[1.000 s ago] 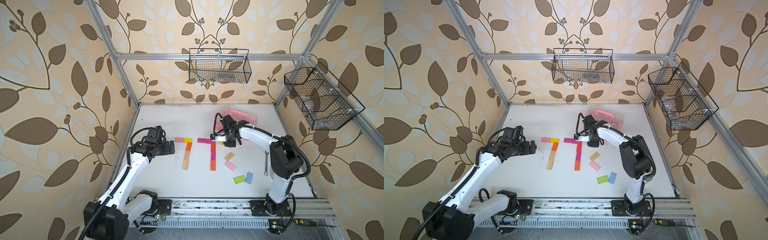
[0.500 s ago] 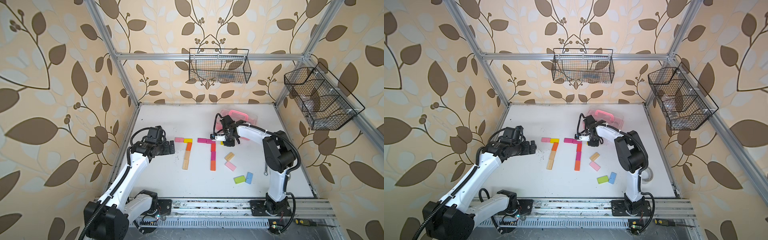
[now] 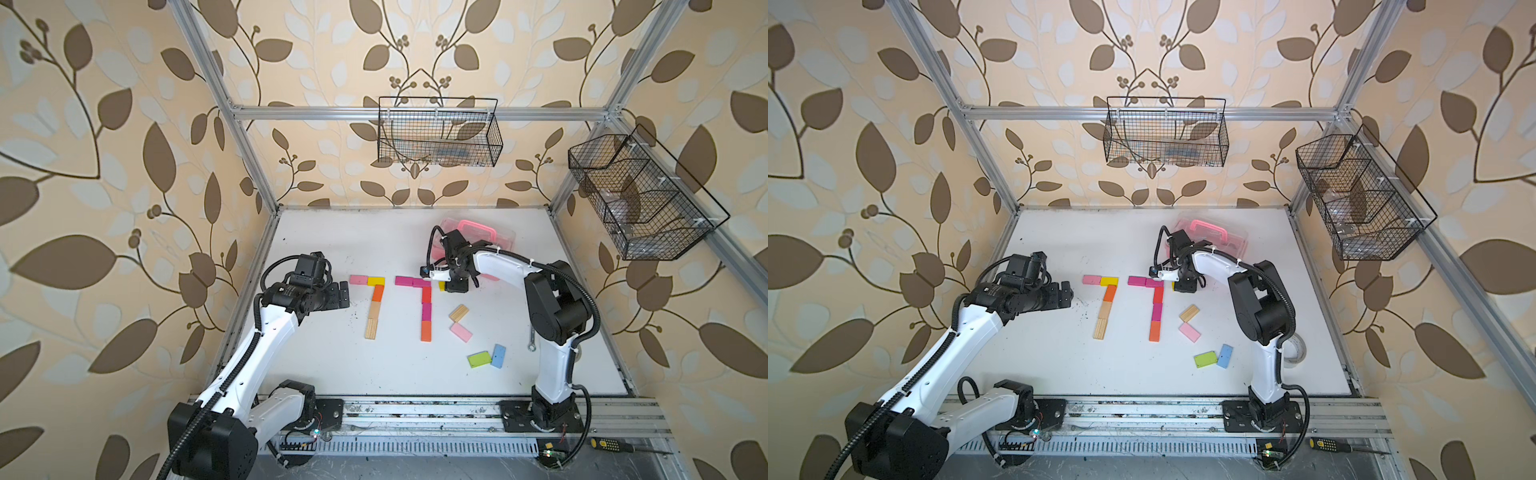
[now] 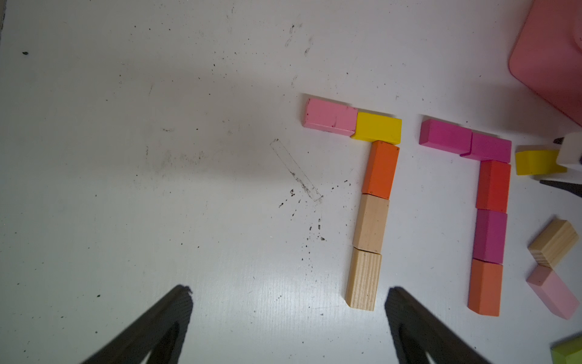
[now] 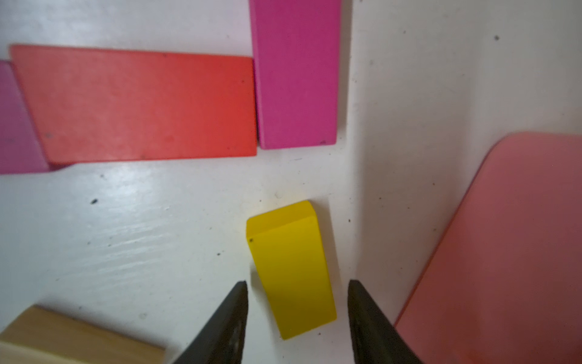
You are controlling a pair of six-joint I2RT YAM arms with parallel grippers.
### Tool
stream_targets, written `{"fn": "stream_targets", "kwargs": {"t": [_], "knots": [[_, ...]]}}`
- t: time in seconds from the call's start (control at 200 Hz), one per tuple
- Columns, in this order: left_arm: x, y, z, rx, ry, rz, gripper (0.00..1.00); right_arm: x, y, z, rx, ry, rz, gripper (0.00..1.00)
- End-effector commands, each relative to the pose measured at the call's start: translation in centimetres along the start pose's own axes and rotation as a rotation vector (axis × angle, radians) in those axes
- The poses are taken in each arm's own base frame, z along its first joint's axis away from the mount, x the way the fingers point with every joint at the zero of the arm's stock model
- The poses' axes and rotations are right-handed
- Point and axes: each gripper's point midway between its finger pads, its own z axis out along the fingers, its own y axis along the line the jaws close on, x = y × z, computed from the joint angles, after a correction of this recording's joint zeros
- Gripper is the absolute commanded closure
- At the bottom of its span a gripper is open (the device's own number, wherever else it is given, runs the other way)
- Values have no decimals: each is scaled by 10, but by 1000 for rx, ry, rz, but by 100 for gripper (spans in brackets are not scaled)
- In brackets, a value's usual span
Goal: Assemble the number 7 with building blocks
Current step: Place the building block at the center of the board, then pick up the building block from the center of the board.
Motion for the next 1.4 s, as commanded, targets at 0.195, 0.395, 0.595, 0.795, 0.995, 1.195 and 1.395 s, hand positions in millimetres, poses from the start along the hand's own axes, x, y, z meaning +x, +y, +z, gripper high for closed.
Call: {"fn": "stream_targets", "kwargs": {"t": [0.195, 0.395, 0.595, 0.795, 0.995, 1.195, 1.395], "knots": [[-1, 8, -2, -25, -21, -1, 1, -14, -27, -48, 138, -128, 93, 0], [-1, 8, -2, -27, -22, -1, 1, -32, -53, -163, 403, -418, 260, 0], [-2, 8, -2, -25, -24, -3, 1, -4, -46, -257, 543, -929, 819, 0], [-2, 7, -2, -18, -21, -5, 1, 29, -19, -268, 222, -1099, 1320, 0], [-1, 6, -1, -12, -14, -4, 1, 79, 37, -224, 77, -818, 1786, 2], [0, 4, 0, 4, -6, -6, 1, 124, 115, -169, 110, -239, 1890, 0], [3, -8, 2, 70, 19, 15, 1, 148, 155, -138, 142, -46, 1928, 4]]}}
